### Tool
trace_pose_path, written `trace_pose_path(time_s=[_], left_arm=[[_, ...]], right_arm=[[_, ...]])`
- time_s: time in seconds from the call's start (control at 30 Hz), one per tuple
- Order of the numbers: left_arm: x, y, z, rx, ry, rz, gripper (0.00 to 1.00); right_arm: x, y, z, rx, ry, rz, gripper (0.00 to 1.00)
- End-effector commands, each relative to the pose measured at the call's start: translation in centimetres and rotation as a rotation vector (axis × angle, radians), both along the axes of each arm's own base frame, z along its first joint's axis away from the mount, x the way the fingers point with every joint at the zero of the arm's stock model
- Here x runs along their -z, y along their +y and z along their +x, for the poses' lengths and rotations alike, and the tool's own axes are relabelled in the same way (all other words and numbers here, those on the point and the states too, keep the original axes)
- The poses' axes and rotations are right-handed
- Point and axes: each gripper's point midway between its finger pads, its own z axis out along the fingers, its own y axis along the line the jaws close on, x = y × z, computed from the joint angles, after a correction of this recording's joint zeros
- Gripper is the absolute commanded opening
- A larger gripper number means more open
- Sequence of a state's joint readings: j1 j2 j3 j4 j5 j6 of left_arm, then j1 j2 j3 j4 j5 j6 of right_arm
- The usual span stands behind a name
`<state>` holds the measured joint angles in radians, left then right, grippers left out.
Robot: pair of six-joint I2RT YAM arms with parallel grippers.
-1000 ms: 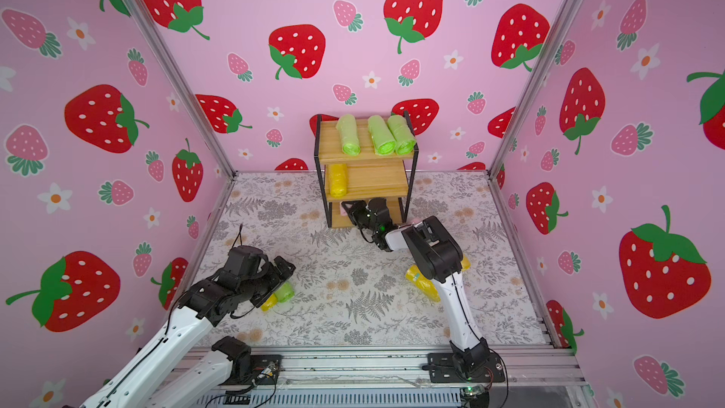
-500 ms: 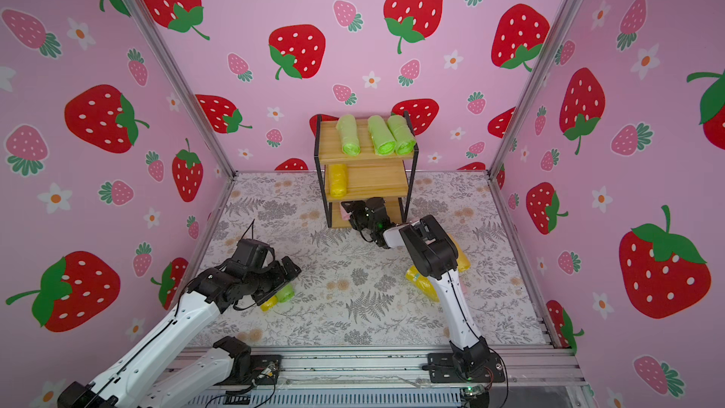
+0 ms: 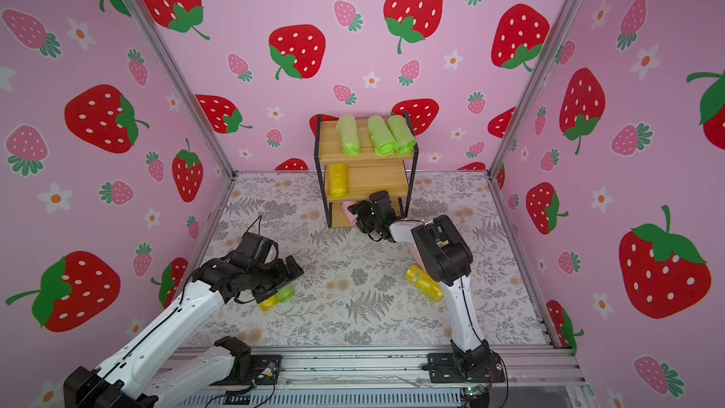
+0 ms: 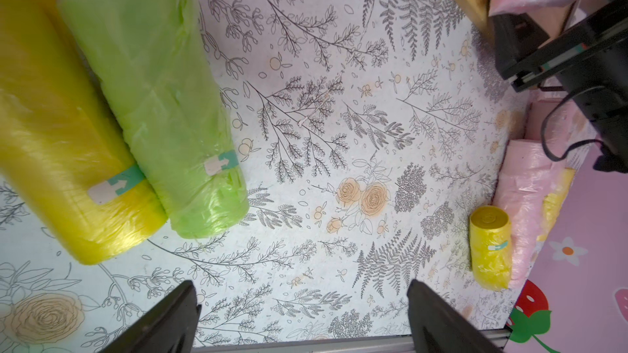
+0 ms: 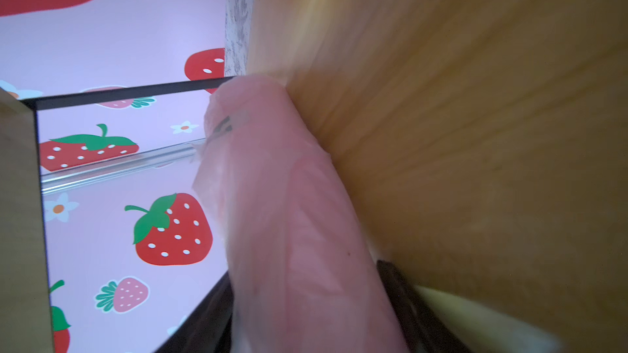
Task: Sort the rolls of trash bags by color and place them on the shelf
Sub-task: Place the roll of trash bags on the shelf.
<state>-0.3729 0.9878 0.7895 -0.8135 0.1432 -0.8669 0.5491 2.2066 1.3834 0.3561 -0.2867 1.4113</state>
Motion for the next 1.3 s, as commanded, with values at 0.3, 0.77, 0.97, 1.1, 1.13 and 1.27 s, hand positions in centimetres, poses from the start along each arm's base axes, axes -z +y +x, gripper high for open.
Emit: trace_pose_path(time_s=[0.3,0.77,0.97,1.1,1.13,1.27], left_arm=[[-0.5,2.7,0.1,-0.089,-0.037,0.11,0.99],[-0.7,3.0,0.0,-0.102,-0.064,0.109,1.0],[-0.1,3.1,0.1,-0.081,-0.025,0.112,1.0],[1.0,4.1,0.4,-0.09,0.046,0.131,1.0],[1.1,4.2,0.6,-0.088,0.056,0.132,1.0],[1.6,5.2,1.6,-0.083,0.103,0.162,1.0]], right_arm=[[2.4,-3.0,-3.9,-0.123,0.024,-0.376,0.65],[1.0,-2.5,-6.2,-0.24,-0.096,-0.354,0.66],[-0.1,-3.2,-8.7,-0.315,-0.12,-0.364,0.74],[-1.3,-4.2,-10.8,-0.345,-0.139,-0.36,0.76],[-1.5,-4.4,-11.4,-0.357,-0.143,-0.356,0.76],[-2.9,-5.2,-14.7,-0.418,-0.179,-0.357,0.75]])
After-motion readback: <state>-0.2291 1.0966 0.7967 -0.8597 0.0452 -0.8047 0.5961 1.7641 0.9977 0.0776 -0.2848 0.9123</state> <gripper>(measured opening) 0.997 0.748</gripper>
